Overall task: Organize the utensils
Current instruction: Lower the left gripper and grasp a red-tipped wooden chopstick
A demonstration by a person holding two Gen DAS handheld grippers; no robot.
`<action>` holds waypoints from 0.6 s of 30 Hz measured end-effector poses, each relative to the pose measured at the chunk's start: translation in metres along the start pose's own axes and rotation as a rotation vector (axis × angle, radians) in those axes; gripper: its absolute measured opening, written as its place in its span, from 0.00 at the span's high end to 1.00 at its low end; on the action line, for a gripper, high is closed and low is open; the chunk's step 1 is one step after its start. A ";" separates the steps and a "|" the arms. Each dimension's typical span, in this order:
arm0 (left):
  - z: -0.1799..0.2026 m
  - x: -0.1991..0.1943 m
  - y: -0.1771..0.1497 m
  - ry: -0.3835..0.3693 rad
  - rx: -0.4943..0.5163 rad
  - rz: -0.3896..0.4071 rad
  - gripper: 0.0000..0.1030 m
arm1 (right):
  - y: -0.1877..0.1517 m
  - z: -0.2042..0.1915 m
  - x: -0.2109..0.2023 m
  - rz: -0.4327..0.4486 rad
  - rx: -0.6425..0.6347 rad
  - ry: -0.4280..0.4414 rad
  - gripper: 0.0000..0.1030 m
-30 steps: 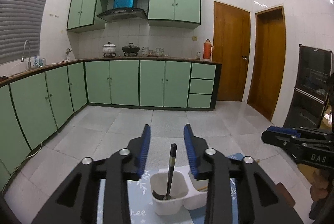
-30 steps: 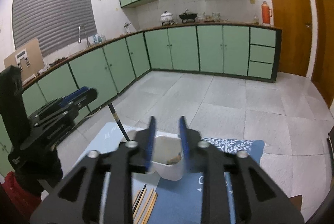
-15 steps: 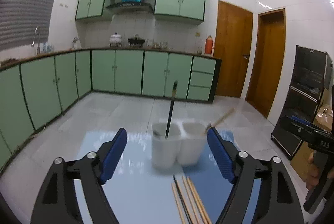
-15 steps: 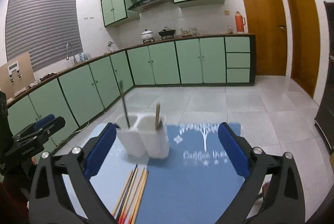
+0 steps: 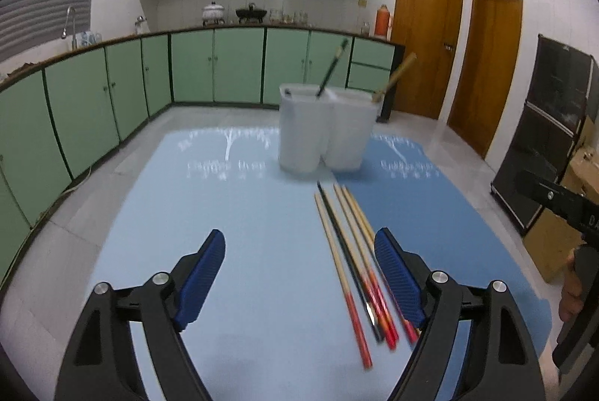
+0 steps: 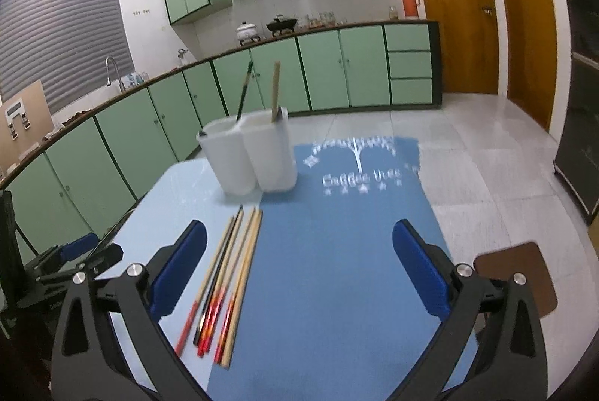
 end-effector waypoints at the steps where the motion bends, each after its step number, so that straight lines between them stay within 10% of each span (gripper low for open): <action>1: 0.002 0.000 -0.005 -0.001 0.002 -0.009 0.22 | -0.007 0.000 -0.002 -0.005 0.002 -0.006 0.06; 18: 0.028 0.004 -0.088 -0.012 0.034 -0.170 0.29 | -0.053 -0.003 -0.020 -0.047 0.011 -0.014 0.07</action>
Point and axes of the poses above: each gripper's, at about its wrist camera, not at the fingertips, and x roughly the way its jaws point, z to its right, y to its top, the point moved 7 cm from there along x, roughly the way its jaws point, and after that the axes turned 10 degrees about z, right-handed, at the moved point
